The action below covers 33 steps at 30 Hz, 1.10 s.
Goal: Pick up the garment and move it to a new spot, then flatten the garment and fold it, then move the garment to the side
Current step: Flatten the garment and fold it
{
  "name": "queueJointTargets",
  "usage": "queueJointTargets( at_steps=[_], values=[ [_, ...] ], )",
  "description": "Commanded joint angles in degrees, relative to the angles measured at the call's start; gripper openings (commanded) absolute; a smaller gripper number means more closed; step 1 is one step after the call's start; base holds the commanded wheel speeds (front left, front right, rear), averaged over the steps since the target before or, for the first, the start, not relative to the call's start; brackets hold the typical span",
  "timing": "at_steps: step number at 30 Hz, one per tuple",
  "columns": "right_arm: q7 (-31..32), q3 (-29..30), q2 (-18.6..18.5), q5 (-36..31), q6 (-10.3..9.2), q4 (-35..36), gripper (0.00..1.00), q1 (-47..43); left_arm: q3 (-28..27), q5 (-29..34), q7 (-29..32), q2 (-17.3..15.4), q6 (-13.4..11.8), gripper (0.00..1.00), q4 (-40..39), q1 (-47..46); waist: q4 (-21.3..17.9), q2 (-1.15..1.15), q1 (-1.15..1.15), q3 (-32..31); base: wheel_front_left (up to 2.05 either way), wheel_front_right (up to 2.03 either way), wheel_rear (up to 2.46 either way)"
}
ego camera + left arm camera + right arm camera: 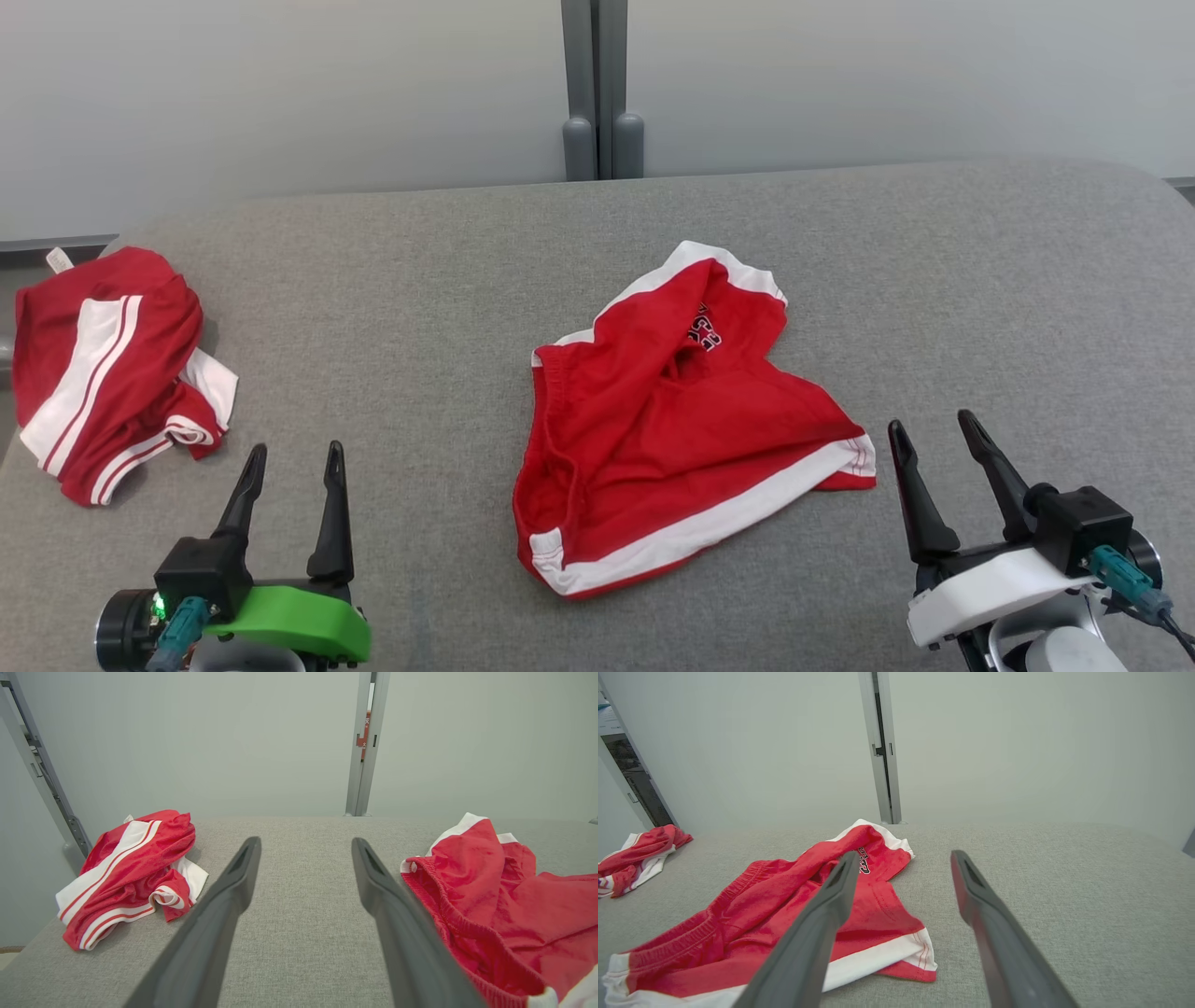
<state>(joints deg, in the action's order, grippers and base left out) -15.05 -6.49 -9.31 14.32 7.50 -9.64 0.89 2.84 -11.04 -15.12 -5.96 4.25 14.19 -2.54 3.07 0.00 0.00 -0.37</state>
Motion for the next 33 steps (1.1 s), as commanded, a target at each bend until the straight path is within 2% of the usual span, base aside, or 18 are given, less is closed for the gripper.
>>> queueJointTargets(
  at_steps=[1,11,26,33],
  values=[
    [-0.18,0.35,0.29,-0.46,-0.02,0.91,1.00,-1.13,-0.19,0.08,-0.05,-0.50,-0.25,1.00,-0.22,0.90,0.02,0.00,0.00,-0.12,0.00,0.00,0.00],
    [-0.19,1.12,1.35,-1.40,-0.02,3.37,1.00,-3.68,-0.17,0.09,-0.05,-1.41,-1.00,1.00,-0.98,2.48,0.19,0.00,0.00,-0.10,0.00,0.00,0.00],
    [-0.19,1.63,1.99,-1.75,-0.02,2.02,1.00,-3.74,0.27,-0.76,0.13,-1.92,-1.78,1.00,-1.33,2.70,0.24,0.00,0.00,-0.17,0.00,0.00,0.00],
    [-0.18,1.79,1.71,-1.75,-0.02,1.11,1.00,-3.02,2.01,-0.10,0.59,-2.26,-0.93,1.00,-1.35,1.50,0.29,0.00,0.00,-0.07,0.00,0.00,0.00]
  ],
)
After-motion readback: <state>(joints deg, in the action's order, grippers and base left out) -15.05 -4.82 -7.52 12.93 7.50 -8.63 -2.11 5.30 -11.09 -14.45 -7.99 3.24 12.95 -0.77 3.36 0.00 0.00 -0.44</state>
